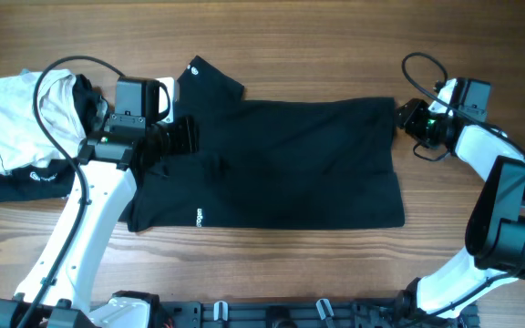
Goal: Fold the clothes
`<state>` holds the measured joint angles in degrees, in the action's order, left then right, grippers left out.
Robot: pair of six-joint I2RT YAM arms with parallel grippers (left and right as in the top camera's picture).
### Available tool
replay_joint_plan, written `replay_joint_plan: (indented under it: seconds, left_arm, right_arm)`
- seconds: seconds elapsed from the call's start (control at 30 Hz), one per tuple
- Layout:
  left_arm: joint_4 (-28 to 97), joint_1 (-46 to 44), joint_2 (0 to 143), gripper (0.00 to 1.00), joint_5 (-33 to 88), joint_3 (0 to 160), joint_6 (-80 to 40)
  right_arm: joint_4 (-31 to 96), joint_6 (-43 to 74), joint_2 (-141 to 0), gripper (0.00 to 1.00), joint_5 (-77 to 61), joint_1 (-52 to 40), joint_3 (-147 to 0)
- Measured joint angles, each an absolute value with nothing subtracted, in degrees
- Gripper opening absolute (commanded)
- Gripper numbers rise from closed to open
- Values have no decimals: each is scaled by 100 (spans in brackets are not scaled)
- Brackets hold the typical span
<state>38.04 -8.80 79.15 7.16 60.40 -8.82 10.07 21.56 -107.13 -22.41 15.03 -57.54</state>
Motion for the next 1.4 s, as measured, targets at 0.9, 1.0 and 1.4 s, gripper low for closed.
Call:
replay_joint_plan:
  seconds: [0.9, 1.0, 1.4]
  left_arm:
    - [316, -342, 13161, 10, 1146, 8781, 416]
    - [502, -338, 13170, 4, 1194, 8820, 421]
    - [2296, -336, 11520, 4, 1190, 8803, 395]
  right_arm:
    - [2810, 1769, -8742, 66, -3234, 1553, -5843]
    - [2794, 1767, -8742, 65, -3079, 1553, -5843]
    - [775, 1313, -10057, 65, -2176, 1553, -5843]
